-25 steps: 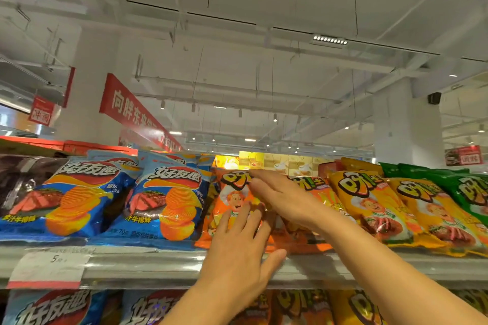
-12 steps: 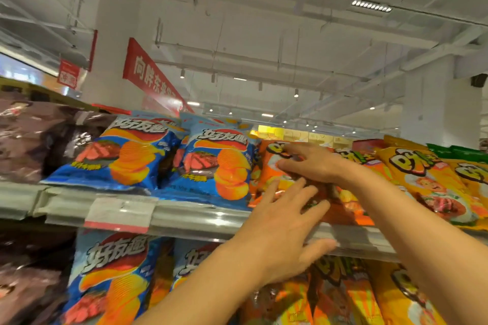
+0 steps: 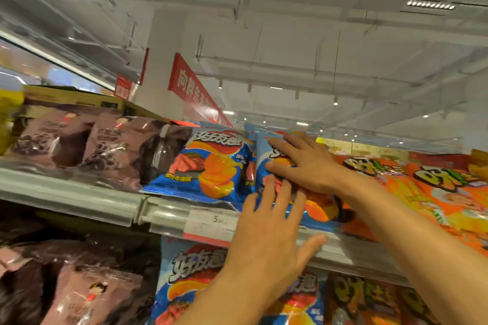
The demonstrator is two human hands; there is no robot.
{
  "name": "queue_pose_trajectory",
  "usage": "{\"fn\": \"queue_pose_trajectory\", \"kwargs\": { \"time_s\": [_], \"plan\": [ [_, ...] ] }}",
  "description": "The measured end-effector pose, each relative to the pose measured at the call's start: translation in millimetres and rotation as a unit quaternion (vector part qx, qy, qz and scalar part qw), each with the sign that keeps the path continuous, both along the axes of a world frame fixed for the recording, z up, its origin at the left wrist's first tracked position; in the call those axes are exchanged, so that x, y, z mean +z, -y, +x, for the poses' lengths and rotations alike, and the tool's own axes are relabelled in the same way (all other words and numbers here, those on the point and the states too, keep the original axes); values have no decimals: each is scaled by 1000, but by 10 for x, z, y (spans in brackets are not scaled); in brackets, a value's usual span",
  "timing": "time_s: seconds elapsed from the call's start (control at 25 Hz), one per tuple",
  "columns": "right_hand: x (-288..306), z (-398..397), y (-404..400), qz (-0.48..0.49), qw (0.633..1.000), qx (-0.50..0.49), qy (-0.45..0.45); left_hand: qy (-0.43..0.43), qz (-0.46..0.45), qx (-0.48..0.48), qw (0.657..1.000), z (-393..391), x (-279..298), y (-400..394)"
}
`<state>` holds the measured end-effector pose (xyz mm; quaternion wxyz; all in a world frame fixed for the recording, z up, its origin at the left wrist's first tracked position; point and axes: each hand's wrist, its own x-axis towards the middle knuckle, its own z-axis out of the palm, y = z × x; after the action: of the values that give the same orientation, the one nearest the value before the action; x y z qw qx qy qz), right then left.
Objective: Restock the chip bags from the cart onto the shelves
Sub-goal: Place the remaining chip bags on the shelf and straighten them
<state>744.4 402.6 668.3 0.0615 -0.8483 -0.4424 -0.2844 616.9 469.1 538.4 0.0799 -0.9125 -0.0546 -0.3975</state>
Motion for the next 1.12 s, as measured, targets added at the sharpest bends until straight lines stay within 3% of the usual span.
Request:
{"fn": "queue_pose_trajectory", "kwargs": {
  "time_s": [0.36, 0.48, 0.6, 0.72, 0.88, 1.04, 1.12],
  "plan": [
    [-51, -43, -53, 25, 999, -25, -12, 21, -19, -45, 999, -181, 50, -89],
    [-52, -96, 116, 96, 994, 32, -33, 57, -2, -66, 996, -288, 32, -92],
    [-99, -33, 506, 178, 982, 67, 16, 72, 68, -83, 992, -251, -28, 31],
    [-177, 136, 1006, 161, 985, -21, 58, 71, 79, -71, 992, -72, -13, 296],
    [-440, 268, 1363, 88, 983, -157, 21, 41, 65, -33, 997, 112, -57, 553],
    [-453, 291, 1324, 87, 989, -119, 17, 111, 37, -59, 991, 229, -52, 704],
    [-372, 255, 1360, 119, 992, -43, -20, 130, 25, -72, 989, 302, -5, 874]
  ]
}}
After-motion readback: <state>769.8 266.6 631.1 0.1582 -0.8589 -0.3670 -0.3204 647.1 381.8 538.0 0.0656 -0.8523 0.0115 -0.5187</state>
